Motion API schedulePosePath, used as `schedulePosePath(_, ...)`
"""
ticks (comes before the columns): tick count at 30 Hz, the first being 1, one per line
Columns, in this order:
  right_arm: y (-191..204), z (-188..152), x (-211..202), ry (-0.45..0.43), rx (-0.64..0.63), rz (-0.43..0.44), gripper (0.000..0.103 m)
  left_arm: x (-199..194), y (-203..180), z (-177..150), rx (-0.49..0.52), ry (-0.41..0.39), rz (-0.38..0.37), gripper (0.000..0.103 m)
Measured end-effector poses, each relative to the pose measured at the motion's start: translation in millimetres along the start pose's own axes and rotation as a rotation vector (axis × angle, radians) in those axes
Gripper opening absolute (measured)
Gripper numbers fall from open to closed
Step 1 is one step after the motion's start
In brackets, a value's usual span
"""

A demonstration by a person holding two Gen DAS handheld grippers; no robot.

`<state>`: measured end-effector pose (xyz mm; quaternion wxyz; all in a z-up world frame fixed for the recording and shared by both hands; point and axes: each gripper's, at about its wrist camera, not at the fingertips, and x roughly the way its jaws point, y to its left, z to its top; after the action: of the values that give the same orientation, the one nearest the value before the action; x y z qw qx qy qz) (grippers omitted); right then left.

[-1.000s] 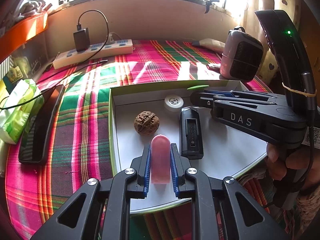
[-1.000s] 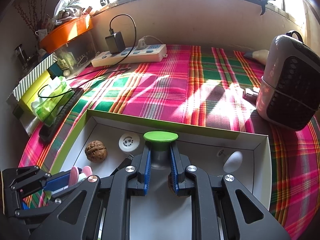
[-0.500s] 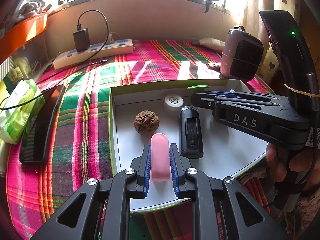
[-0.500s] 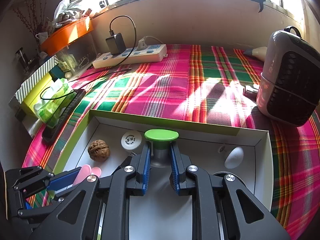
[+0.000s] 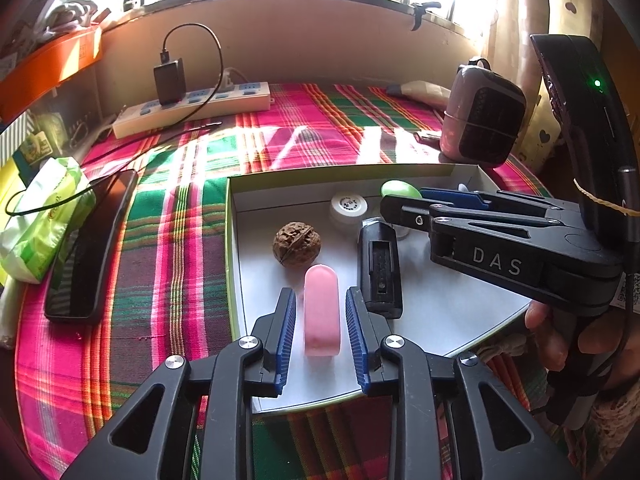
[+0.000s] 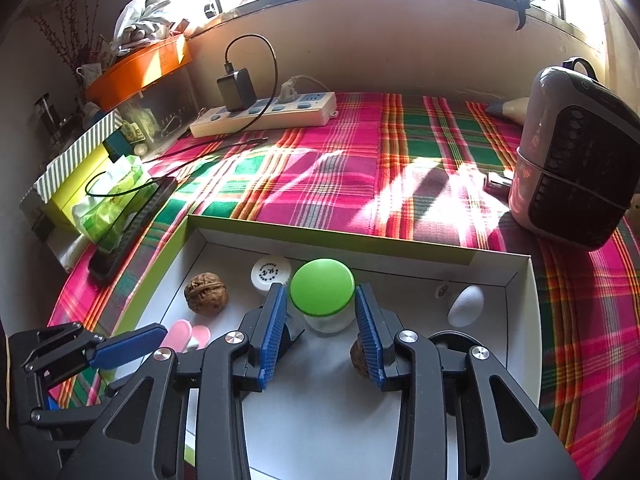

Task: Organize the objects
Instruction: 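Lower the pink case and mushroom object into the box lid, open both grippers, then withdraw both tools up and away from the box lid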

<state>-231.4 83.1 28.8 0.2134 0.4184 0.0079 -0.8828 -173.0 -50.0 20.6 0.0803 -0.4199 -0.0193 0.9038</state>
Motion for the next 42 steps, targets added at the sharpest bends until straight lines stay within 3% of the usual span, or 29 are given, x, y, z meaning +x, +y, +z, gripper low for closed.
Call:
schedulePosePath(9, 4, -3, -6, -0.012, -0.016, -0.009, 0.042, -2, 1, -2, 0.0, 0.0, 0.005, 0.025)
schedulePosePath(42, 20, -38, -62, -0.1, -0.015, -0.028, 0.043, -49, -11, -26, 0.004, -0.048, 0.035, 0.026)
